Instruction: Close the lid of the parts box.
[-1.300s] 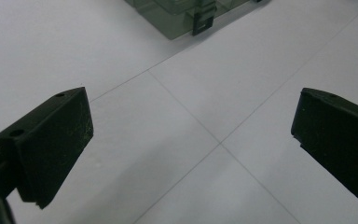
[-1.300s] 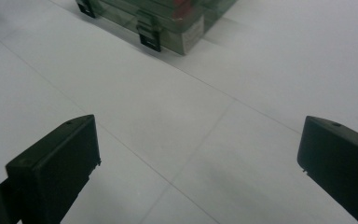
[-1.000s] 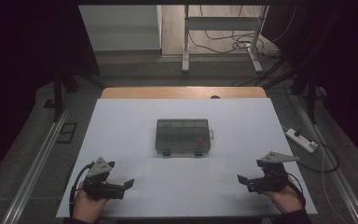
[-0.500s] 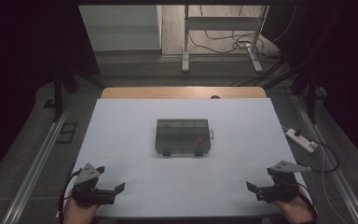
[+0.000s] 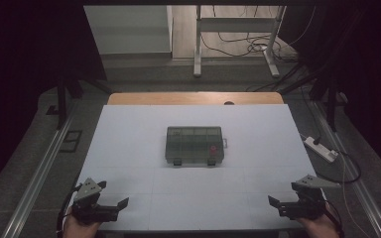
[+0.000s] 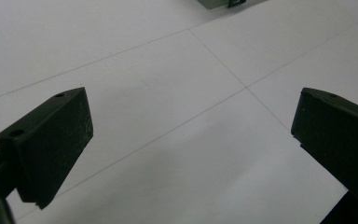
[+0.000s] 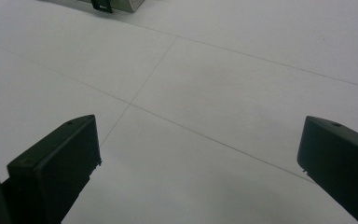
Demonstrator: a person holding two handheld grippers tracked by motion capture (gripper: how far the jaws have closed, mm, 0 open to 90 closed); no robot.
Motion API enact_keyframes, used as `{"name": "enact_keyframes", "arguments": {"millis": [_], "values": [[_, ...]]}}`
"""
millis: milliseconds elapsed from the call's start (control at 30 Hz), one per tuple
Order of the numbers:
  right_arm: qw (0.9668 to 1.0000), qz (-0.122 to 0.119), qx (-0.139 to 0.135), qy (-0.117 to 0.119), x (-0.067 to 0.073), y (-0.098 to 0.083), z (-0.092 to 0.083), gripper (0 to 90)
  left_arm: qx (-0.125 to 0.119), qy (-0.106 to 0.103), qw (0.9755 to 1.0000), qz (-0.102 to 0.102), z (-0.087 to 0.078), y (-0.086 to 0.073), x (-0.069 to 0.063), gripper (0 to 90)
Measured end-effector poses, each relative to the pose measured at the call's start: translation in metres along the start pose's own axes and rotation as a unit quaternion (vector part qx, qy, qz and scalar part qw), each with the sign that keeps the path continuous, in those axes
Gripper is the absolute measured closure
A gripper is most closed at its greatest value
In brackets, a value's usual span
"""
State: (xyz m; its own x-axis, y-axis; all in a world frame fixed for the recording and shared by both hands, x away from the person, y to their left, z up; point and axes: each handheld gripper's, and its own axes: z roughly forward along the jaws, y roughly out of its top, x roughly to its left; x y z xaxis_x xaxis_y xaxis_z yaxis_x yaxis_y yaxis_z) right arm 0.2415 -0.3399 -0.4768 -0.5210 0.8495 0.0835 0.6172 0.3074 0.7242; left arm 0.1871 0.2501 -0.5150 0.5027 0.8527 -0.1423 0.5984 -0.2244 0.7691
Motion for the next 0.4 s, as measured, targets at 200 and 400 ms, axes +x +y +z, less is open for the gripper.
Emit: {"name": "enact_keyframes", "arguments": {"millis": [200,400], "values": [[1.0000,0.006,0.004,-0.007,-0.0021,-0.0032,-0.0055,0.0,0.006,0.012,0.9999,0.001,-0.0045,-0.0035,0.0007,0.3],[0.9999,0.008,0.004,-0.010,-0.0034,-0.0045,-0.0065,0.0,0.010,0.011,0.9999,-0.002,-0.0042,-0.0034,0.0013,0.3]]}}
